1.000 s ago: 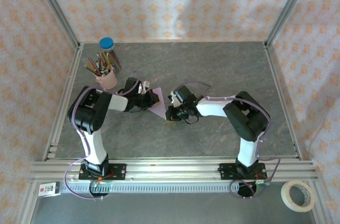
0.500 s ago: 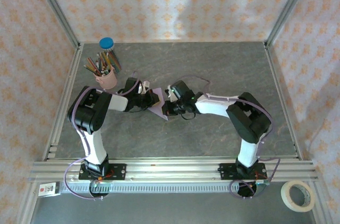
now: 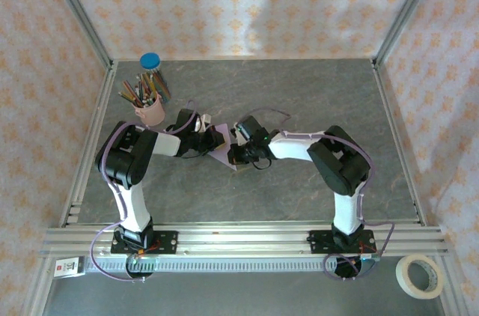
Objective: Fold a paper plane with a square sheet of paper (pick it up from the middle)
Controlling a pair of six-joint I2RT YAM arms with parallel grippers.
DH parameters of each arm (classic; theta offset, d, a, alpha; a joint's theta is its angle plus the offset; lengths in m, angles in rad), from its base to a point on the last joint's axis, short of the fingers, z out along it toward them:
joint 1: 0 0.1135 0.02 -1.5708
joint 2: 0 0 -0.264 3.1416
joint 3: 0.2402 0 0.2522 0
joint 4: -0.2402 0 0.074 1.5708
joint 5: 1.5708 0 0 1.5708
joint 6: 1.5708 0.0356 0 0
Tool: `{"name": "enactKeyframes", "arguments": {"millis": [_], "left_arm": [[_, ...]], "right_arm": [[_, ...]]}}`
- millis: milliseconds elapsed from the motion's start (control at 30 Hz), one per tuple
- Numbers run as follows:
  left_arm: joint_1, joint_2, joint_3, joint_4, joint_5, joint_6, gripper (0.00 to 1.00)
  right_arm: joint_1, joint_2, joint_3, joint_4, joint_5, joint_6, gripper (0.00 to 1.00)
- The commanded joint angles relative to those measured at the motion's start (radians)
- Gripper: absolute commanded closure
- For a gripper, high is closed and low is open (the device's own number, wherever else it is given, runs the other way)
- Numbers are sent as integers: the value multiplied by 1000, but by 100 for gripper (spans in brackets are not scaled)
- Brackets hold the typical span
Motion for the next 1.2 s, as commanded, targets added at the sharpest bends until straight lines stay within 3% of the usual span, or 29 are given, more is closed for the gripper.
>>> {"name": "enactKeyframes", "arguments": {"millis": [0,267,467,667,833,1167], "left_arm": [[-7,108,-43,-214,-211,44,95],[-7,125,-47,-214,-221,36,96],[-6,112,-45,-199,-204,38,96],[-12,85,-48,-169,-171,32,96],[-16,76,-42,-157,-148,30,95],[-29,47,-23,-147,-123,30,95]], "right_arm": [[18,-30,-52,-87,-17,-24,100],[32,-115,-151,-135,-32,-36,100],[29,-156,-163,-166,43,-61,100],[23,-236,-119,-27,100,-21,98],[18,-181,-75,49,109,29,98],[18,-39,4,30,93,34,100]]}}
